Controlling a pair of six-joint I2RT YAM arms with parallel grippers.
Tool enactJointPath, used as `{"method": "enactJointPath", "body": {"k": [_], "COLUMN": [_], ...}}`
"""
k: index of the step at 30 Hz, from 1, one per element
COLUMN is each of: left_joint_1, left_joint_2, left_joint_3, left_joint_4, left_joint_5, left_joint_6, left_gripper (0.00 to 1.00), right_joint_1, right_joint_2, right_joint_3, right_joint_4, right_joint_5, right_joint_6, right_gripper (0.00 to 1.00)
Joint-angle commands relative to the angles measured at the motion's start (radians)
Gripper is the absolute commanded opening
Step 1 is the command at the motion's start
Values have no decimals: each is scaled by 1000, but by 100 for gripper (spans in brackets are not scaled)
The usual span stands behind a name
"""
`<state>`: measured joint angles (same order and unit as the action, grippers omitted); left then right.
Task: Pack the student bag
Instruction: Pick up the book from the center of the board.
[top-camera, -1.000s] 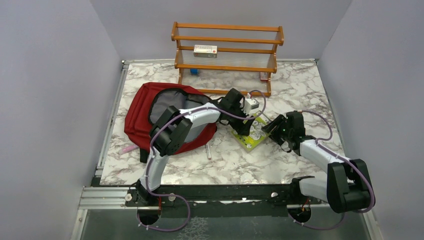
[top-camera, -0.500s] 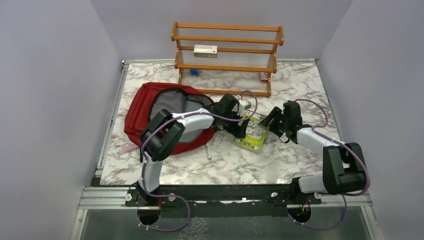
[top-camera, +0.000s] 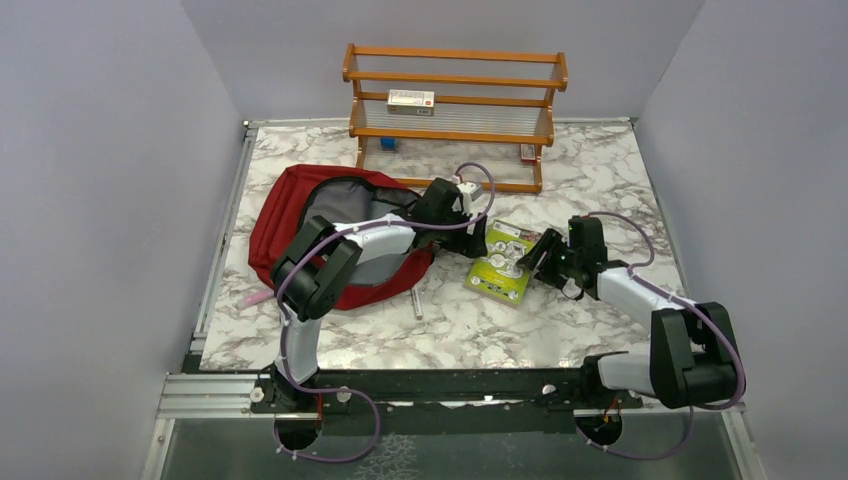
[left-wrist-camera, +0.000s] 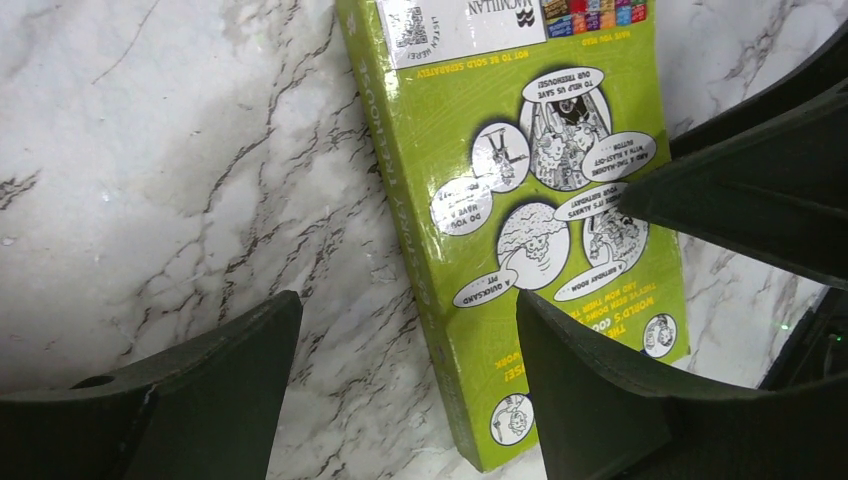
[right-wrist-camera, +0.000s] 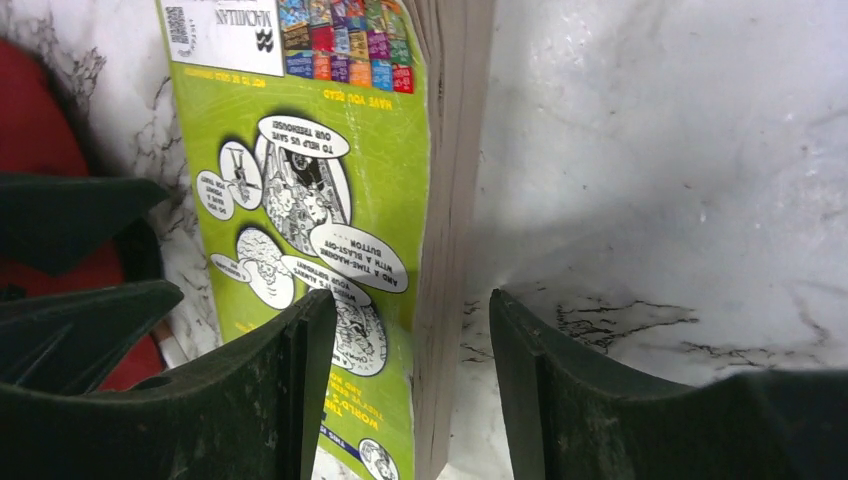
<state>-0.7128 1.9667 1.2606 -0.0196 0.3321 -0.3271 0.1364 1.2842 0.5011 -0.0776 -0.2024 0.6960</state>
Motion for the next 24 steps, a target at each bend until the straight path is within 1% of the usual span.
{"method": "enactJointPath", "body": {"k": [1,5,7,10,11,16,17,22,24], "left_joint_1": [7,11,14,17,19,31,34,51,58], "left_joint_2": [-31,-11,-8,-8,-7,-6,-6,-10,-9], "left_joint_3": [-31,-27,-26,-26,-27,-43,-49,-82,-91], "left_joint_4": [101,115,117,118,118,125,129,167,183], "left_joint_5": [60,79,76,71,71,68,69,95,117], "left_joint_6": [-69,-93,-102,-110,-112,-131,-138,-179,-193], "left_gripper": [80,80,80,80,80,80,80,80,80], "right_joint_1": [0,0,1,0,0,-1,-1,-1,-1], "right_joint_2": [44,89,100,100,97,99,98,104,113], "right_joint_3": [-17,-25,-34,-56,-63,-81,-83,-87,-88], "right_joint_4": [25,57,63,69,96,103,101,101,101], "right_joint_5": [-49,-43,-11,25,33,71,80,120,130], "right_joint_6": [39,62,91,122,129,148,149,151,151], "right_gripper": [63,62,58,49,46,20,17,6,3]}}
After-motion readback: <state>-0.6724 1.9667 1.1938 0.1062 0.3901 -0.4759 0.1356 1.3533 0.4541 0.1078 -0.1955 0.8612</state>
